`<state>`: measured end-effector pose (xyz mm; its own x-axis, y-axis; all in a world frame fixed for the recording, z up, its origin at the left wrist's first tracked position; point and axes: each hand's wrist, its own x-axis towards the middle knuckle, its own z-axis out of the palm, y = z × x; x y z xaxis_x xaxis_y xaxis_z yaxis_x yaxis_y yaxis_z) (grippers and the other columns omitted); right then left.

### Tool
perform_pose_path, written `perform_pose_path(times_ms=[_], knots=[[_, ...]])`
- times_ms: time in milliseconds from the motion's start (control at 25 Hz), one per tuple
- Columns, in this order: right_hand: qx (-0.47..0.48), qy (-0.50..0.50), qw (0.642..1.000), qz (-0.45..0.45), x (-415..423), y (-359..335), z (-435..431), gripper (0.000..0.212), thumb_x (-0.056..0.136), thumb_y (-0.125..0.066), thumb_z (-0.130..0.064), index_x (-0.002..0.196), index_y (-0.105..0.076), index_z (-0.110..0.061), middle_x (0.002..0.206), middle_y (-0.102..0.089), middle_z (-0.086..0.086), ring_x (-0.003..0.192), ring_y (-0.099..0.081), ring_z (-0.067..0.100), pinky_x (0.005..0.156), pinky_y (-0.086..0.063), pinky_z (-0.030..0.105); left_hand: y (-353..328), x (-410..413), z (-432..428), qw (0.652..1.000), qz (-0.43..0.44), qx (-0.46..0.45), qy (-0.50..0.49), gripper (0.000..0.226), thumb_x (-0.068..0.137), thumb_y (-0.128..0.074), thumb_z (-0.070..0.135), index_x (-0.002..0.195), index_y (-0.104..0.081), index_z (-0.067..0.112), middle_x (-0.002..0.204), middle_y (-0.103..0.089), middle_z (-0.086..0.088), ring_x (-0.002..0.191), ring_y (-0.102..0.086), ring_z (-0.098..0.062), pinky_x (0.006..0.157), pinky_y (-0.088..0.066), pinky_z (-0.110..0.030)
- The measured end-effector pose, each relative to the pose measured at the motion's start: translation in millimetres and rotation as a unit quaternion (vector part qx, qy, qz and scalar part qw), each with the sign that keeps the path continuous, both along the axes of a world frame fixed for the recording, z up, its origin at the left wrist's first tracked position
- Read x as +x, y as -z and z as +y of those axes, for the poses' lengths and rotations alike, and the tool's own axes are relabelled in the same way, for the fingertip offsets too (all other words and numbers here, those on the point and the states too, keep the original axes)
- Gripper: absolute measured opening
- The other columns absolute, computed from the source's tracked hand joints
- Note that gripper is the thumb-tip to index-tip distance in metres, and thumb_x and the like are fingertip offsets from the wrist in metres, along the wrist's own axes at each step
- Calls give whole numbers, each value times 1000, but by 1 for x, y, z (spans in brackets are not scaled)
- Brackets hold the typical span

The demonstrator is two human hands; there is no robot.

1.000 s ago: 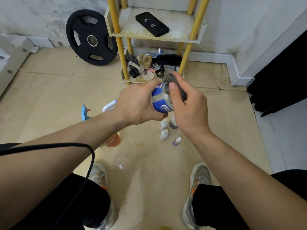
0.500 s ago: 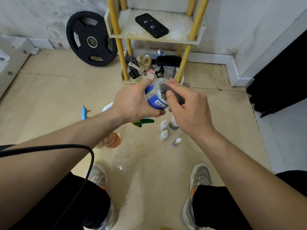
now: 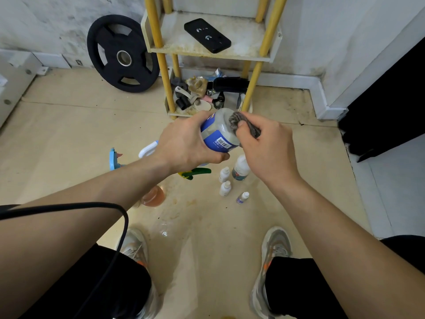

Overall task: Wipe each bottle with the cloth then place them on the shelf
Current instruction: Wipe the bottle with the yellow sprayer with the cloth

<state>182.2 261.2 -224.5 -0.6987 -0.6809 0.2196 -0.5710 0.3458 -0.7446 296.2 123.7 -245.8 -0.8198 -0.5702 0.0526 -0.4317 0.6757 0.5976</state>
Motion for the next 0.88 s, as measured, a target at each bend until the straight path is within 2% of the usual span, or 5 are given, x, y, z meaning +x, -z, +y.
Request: perform_pose_path(times_ms=[120,240,320,640,880], knots=[[-39,24,999,12,1,1,1,23,97,-53,-21,95,-75,-16,72,-68,-2,71,-68,17,65,-54,35,2,0,1,999,7,41,-19,76,57,-85,58,122,-58,28,97,-70,11,86,-66,-14,79,-57,-40],[-73,-72,992,67,12,2,3,32,100,-56,-14,128,-68,-8,127,-69,7,117,-65,16,93,-52,15,2,-2,2,998,21,62,-21,72,57,-85,54,120,-60,28,94,-70,11,83,-67,-10,78,-57,-39],[-71,-88,988,104,11,5,4,35,100,-56,-13,134,-62,-5,138,-62,10,129,-57,16,99,-41,5,0,-2,2,997,36,70,-20,73,56,-86,54,121,-61,29,94,-71,12,83,-68,-9,78,-58,-39],[-24,-25,999,-19,0,10,4,28,101,-55,-18,123,-71,-22,81,-61,-27,81,-57,-18,70,-41,2,9,4,-2,999,4,44,23,81,55,-88,53,127,-56,33,102,-69,14,88,-66,-10,81,-57,-38],[-10,-43,998,-42,3,11,1,28,102,-53,-18,124,-70,-20,103,-72,-12,95,-62,0,77,-41,1,9,3,-3,995,-51,-33,79,82,53,-82,56,127,-50,42,101,-68,16,84,-65,-13,73,-57,-39]])
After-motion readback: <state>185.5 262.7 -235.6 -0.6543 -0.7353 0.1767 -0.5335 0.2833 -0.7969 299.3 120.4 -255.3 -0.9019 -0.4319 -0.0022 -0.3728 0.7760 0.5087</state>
